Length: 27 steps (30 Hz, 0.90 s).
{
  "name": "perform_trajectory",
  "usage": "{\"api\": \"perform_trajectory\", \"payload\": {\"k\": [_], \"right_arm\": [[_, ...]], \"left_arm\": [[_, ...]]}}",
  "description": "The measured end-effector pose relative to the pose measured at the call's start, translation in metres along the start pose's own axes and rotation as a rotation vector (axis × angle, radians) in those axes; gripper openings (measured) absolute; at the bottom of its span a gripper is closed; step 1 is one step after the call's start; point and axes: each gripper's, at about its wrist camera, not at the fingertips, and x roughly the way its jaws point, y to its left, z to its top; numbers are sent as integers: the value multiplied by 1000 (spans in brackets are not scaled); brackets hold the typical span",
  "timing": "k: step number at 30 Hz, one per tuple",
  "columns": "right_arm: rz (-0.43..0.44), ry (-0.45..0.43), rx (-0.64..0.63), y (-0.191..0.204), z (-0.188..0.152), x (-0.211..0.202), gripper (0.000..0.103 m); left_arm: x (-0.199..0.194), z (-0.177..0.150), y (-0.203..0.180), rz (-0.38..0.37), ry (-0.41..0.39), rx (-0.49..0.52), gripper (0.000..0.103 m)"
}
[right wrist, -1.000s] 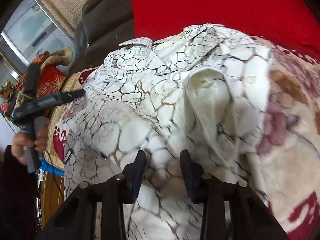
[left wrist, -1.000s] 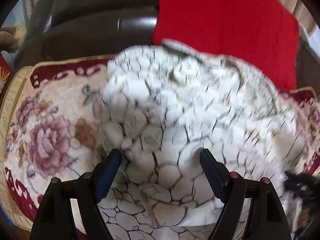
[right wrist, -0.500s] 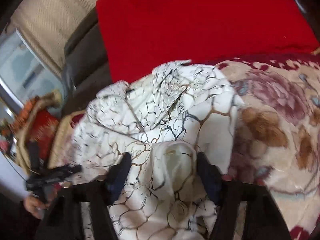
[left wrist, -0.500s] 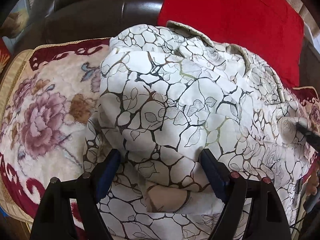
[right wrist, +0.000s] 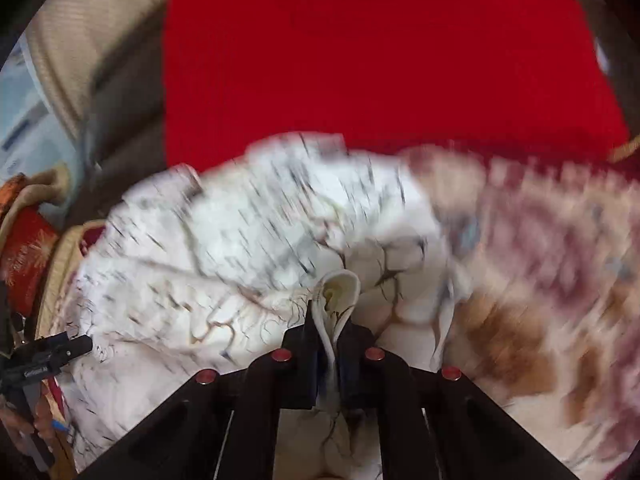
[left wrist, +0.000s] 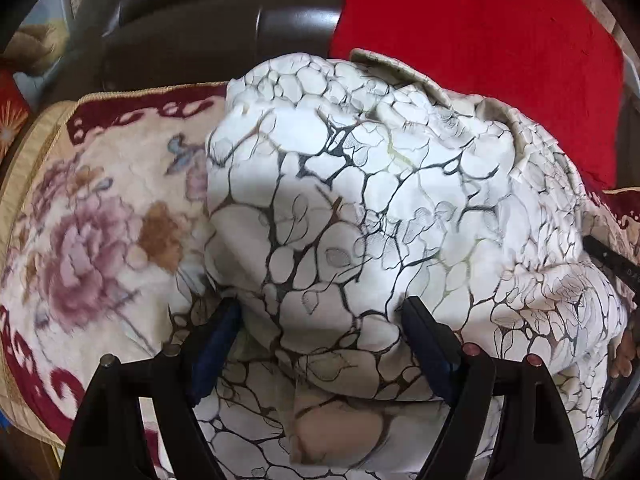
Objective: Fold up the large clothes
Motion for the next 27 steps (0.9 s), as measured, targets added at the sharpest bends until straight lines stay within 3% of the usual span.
{"api": "perform_trajectory", "payload": {"k": [2,3,5,6,7,9,11,13,15,18,24,27], "right_arm": [[28,11,34,-1,3,-16,14],[44,19,52,-2,4,-22,22],[88,4,94,-7,4,-44,49],[109,-36,110,-8,2,-60,77],[130,-103,111,-8,-1,-76,82],[127,-154,55,0,-9,-92,82],[95,-128,0,13,-18,-91,78],[52,-40,-62,27,-30,-72,63],[-27,72,-125,36,-41,-42,62],[-87,77,-214,47,-49,-48,62],[63,38,-63,14,-47,-117,68],[130,34,-5,-11,-57,-147,73]], "left_arm": [[-9,-1,6,-21,-1,-11,84],[-14,-3,10,-27,-6,-15,84],[-29,-4,17,-22,-27,-19,84],[-38,-5,21,-21,-48,-18,84],[-48,-11,24,-25,-77,-21,84],[-62,-17,28,-19,-114,-28,84],[-55,-21,27,-5,-71,-15,84],[-38,-25,19,20,-1,22,84],[-19,-32,11,62,65,64,84],[-34,-39,18,36,48,46,84],[-97,-74,60,-30,-38,40,84],[-110,-102,93,-50,-32,22,84]]}}
